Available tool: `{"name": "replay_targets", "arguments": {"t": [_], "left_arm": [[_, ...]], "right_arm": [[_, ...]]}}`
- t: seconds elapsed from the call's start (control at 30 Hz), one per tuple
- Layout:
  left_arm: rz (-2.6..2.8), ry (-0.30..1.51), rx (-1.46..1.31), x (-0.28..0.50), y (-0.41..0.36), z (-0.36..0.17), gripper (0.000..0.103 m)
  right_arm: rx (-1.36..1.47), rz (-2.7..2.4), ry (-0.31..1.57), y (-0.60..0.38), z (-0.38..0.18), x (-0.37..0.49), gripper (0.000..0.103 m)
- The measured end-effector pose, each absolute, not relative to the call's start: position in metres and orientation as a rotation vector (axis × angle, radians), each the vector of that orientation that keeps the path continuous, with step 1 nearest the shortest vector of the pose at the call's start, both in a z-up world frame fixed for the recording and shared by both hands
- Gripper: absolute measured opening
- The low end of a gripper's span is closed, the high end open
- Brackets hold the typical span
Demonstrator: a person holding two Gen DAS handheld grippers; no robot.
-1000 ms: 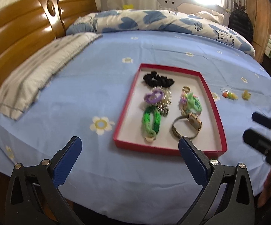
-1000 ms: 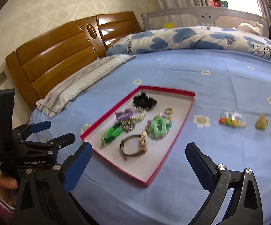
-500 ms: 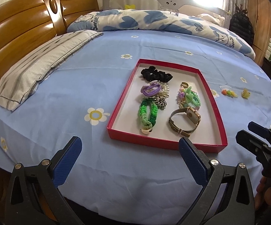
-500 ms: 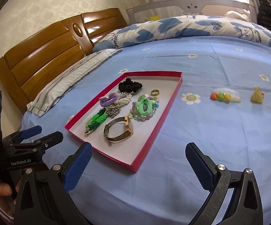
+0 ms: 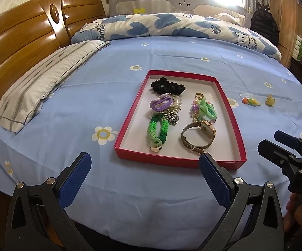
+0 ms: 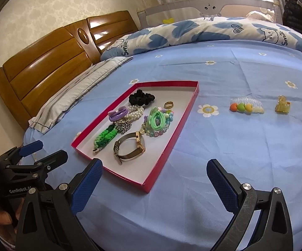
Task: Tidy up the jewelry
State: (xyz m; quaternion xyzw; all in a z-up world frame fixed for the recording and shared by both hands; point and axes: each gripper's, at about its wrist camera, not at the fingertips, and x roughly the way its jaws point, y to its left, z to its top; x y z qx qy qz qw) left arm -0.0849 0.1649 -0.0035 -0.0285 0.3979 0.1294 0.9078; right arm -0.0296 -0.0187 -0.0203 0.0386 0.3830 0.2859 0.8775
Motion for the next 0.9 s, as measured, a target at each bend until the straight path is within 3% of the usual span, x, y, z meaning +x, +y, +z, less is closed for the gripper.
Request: {"name": "replay_targets", "arguments": {"t": [0.9], "left_arm": [[0.246, 0.828, -0.068, -0.081, 0.1644, -0.0029, 0.103]], "right_arm": [[0.083, 0.598, 0.805, -0.0195, -0.0191, -0.029, 0.101]]}}
